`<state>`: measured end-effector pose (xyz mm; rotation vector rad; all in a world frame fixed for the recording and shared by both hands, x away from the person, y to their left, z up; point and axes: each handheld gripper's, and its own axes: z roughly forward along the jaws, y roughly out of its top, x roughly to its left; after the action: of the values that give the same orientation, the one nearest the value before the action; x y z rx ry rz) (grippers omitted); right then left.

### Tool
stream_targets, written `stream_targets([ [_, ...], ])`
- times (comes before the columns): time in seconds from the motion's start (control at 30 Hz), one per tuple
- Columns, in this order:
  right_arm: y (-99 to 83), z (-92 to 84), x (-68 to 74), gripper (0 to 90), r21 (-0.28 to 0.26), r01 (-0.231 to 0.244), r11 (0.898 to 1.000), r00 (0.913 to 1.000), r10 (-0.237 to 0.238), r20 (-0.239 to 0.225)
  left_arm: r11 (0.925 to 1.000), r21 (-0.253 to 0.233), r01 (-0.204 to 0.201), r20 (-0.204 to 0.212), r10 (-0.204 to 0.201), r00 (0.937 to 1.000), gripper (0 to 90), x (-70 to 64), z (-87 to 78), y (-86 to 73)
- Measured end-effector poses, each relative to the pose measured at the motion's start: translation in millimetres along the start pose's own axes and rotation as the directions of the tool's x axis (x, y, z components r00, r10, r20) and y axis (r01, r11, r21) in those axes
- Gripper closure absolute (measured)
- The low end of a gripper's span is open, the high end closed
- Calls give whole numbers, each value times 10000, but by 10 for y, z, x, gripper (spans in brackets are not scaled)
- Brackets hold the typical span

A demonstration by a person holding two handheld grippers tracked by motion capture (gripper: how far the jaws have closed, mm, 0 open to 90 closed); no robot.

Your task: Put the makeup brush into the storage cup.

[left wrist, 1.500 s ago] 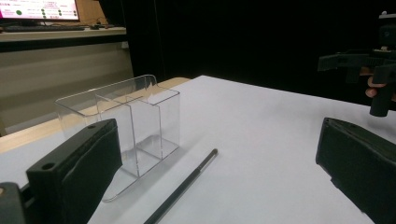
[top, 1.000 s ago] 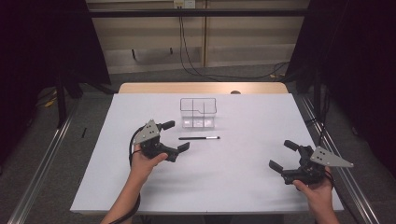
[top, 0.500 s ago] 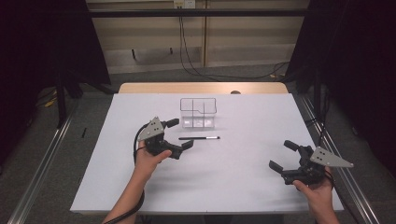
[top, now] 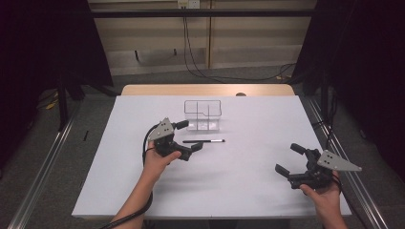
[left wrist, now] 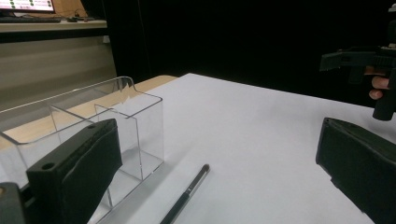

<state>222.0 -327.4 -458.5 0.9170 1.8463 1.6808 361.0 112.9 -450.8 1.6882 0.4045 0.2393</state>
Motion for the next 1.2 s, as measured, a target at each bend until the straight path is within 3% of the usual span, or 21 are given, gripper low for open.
stream_targets([
  [0.6,0,-5,4,3,6,51,10000,10000,-51,-8,9998,36,199,213,-200,9996,0,42,234,-65],
  [1.2,-7,-7,1,3,70,43,10000,10000,-43,-28,9986,82,520,163,-522,9985,0,128,394,-109],
])
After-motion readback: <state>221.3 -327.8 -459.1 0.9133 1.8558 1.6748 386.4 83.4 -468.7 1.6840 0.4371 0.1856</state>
